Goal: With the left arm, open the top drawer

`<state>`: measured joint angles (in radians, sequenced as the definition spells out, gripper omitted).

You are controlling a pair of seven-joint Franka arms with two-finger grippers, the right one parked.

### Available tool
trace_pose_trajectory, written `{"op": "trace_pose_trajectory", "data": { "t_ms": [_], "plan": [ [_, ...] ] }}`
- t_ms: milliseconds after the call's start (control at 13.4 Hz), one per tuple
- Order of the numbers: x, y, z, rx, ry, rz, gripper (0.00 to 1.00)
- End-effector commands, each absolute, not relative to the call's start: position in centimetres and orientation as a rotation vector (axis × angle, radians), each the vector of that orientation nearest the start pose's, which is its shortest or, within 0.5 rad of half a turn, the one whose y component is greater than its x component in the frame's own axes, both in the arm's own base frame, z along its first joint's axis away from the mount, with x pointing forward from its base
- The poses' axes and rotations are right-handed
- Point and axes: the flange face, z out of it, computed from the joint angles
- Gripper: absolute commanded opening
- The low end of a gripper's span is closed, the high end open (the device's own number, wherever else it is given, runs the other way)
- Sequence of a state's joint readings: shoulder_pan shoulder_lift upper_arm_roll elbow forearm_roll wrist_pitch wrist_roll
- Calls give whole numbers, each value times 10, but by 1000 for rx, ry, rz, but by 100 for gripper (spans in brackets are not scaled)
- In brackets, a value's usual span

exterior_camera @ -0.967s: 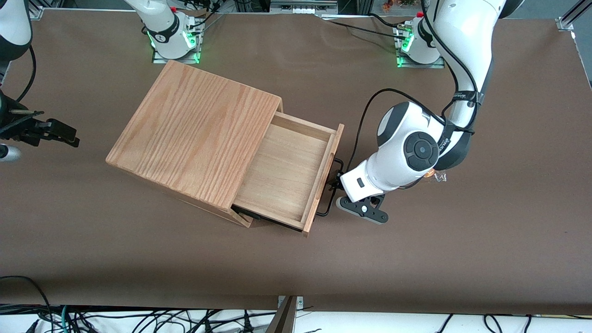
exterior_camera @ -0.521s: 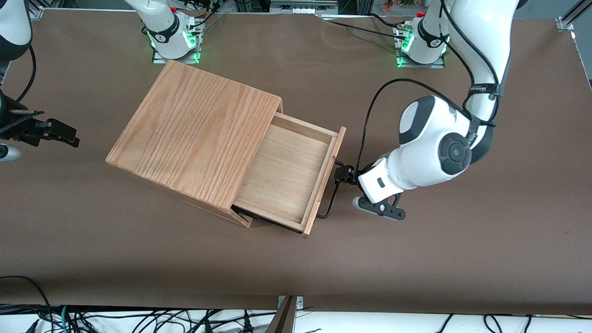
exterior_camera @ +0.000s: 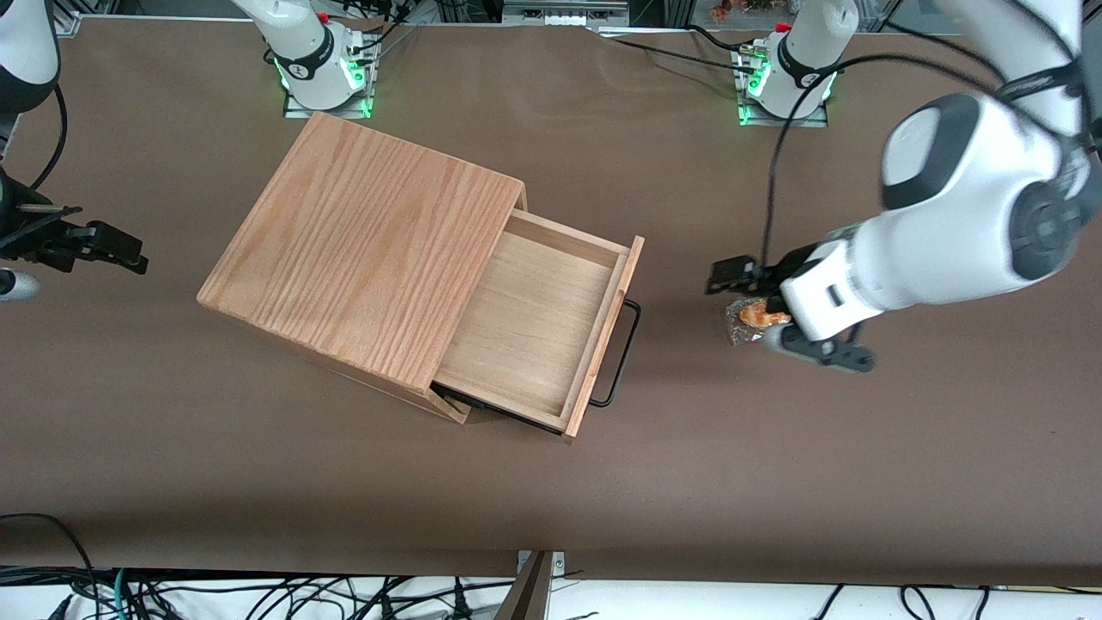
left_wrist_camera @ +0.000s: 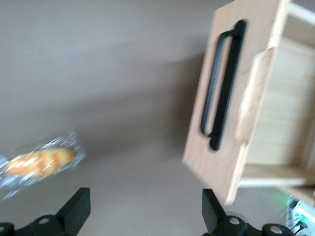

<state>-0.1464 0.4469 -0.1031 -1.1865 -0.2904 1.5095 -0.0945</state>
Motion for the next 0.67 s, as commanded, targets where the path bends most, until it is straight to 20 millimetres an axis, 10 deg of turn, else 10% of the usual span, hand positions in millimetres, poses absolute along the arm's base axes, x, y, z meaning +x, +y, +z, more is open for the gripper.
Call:
{"op": "trace_pose_trajectory", "data": {
  "t_ms": [0, 595],
  "plan": [
    [631, -151, 554, -3245, 234, 299, 100],
    [586, -61, 582, -3132, 221, 105, 100]
  ]
}}
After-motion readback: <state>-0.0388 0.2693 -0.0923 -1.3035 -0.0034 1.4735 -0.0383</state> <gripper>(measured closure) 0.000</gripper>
